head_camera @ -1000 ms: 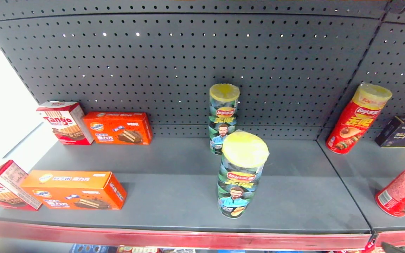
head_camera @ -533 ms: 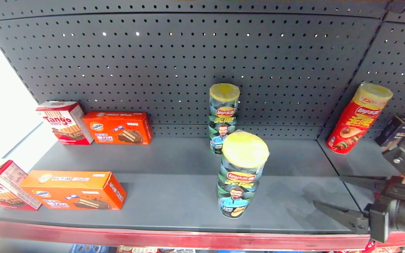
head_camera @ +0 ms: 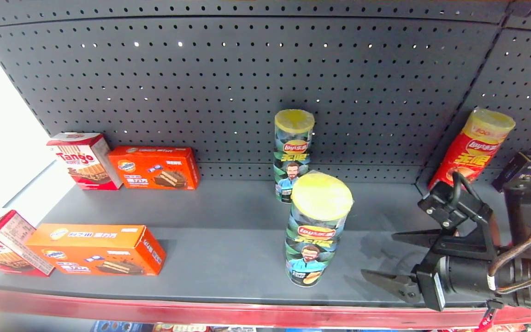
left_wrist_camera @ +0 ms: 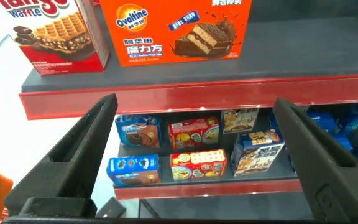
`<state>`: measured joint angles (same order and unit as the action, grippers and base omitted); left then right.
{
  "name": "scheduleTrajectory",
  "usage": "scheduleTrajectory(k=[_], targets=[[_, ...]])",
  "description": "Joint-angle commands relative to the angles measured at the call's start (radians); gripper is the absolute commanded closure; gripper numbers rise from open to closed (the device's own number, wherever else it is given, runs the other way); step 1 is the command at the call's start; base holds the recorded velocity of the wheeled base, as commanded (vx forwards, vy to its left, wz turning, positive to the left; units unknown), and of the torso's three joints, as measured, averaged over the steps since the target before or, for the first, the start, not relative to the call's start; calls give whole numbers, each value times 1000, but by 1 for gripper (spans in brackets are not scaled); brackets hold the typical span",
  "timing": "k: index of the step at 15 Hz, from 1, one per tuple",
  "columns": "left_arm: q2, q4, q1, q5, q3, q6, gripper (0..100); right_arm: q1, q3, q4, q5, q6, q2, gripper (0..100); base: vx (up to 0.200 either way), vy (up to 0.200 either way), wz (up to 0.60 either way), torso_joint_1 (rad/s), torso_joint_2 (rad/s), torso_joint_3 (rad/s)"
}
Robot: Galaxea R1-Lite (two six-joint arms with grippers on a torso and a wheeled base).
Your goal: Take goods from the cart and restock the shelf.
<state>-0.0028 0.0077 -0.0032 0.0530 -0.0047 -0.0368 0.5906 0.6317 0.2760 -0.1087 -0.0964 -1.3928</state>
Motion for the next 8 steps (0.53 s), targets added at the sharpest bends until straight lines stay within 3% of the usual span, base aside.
scheduleTrajectory(k=[1,8], targets=[[3,0,0,1,0,0,0,12,26,0,-2,-2,-57,0,0,0,0,0,0,0],[3,0,-1,1,0,0,0,38,131,0,1,-2,-158,0,0,0,0,0,0,0]])
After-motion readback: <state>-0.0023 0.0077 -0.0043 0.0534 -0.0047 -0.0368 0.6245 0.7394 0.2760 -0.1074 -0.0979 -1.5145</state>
